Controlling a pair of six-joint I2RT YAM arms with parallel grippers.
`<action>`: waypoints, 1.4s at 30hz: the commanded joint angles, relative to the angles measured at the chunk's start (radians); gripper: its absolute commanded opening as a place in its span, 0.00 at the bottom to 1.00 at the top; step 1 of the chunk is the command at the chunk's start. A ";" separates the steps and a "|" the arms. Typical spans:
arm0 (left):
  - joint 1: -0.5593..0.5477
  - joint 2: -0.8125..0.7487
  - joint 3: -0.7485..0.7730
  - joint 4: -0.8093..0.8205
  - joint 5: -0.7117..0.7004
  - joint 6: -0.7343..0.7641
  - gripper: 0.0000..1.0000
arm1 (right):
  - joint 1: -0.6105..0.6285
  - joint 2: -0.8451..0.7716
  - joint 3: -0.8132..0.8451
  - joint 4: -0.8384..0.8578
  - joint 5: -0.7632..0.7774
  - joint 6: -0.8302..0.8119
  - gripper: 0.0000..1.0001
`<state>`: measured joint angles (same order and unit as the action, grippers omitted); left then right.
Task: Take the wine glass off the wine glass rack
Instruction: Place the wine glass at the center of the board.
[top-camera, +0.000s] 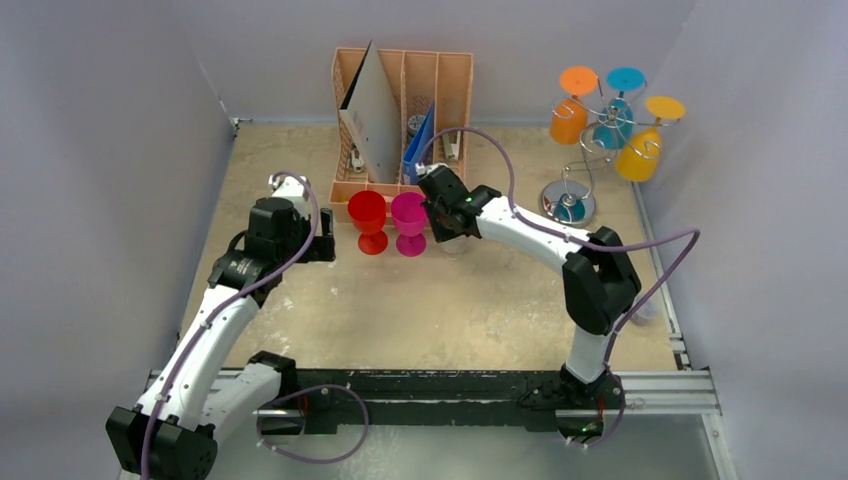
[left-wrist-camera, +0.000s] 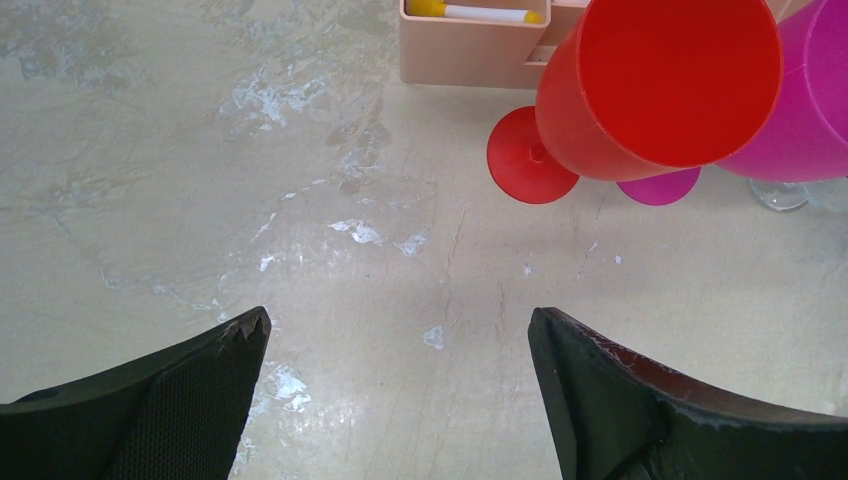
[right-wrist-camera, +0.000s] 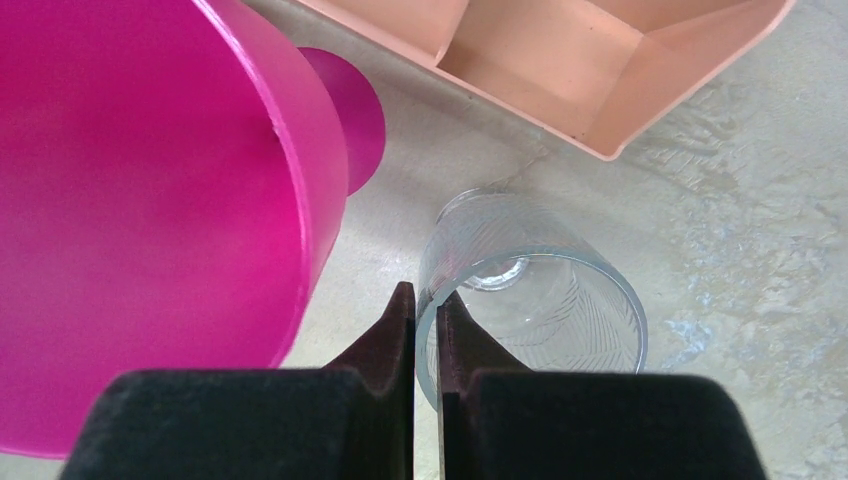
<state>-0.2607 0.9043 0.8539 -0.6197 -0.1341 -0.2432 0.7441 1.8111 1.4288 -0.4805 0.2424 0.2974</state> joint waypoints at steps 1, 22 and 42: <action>0.006 -0.006 0.018 0.025 0.007 0.012 1.00 | 0.001 0.014 0.058 -0.002 -0.018 0.006 0.00; 0.006 0.002 0.019 0.029 0.018 0.016 1.00 | 0.001 0.011 0.084 -0.007 -0.006 -0.028 0.23; 0.005 -0.003 0.021 0.028 0.019 0.015 0.99 | 0.002 -0.195 0.131 -0.133 0.028 -0.027 0.32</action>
<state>-0.2607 0.9081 0.8539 -0.6186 -0.1249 -0.2428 0.7444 1.7428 1.5097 -0.5545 0.2447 0.2783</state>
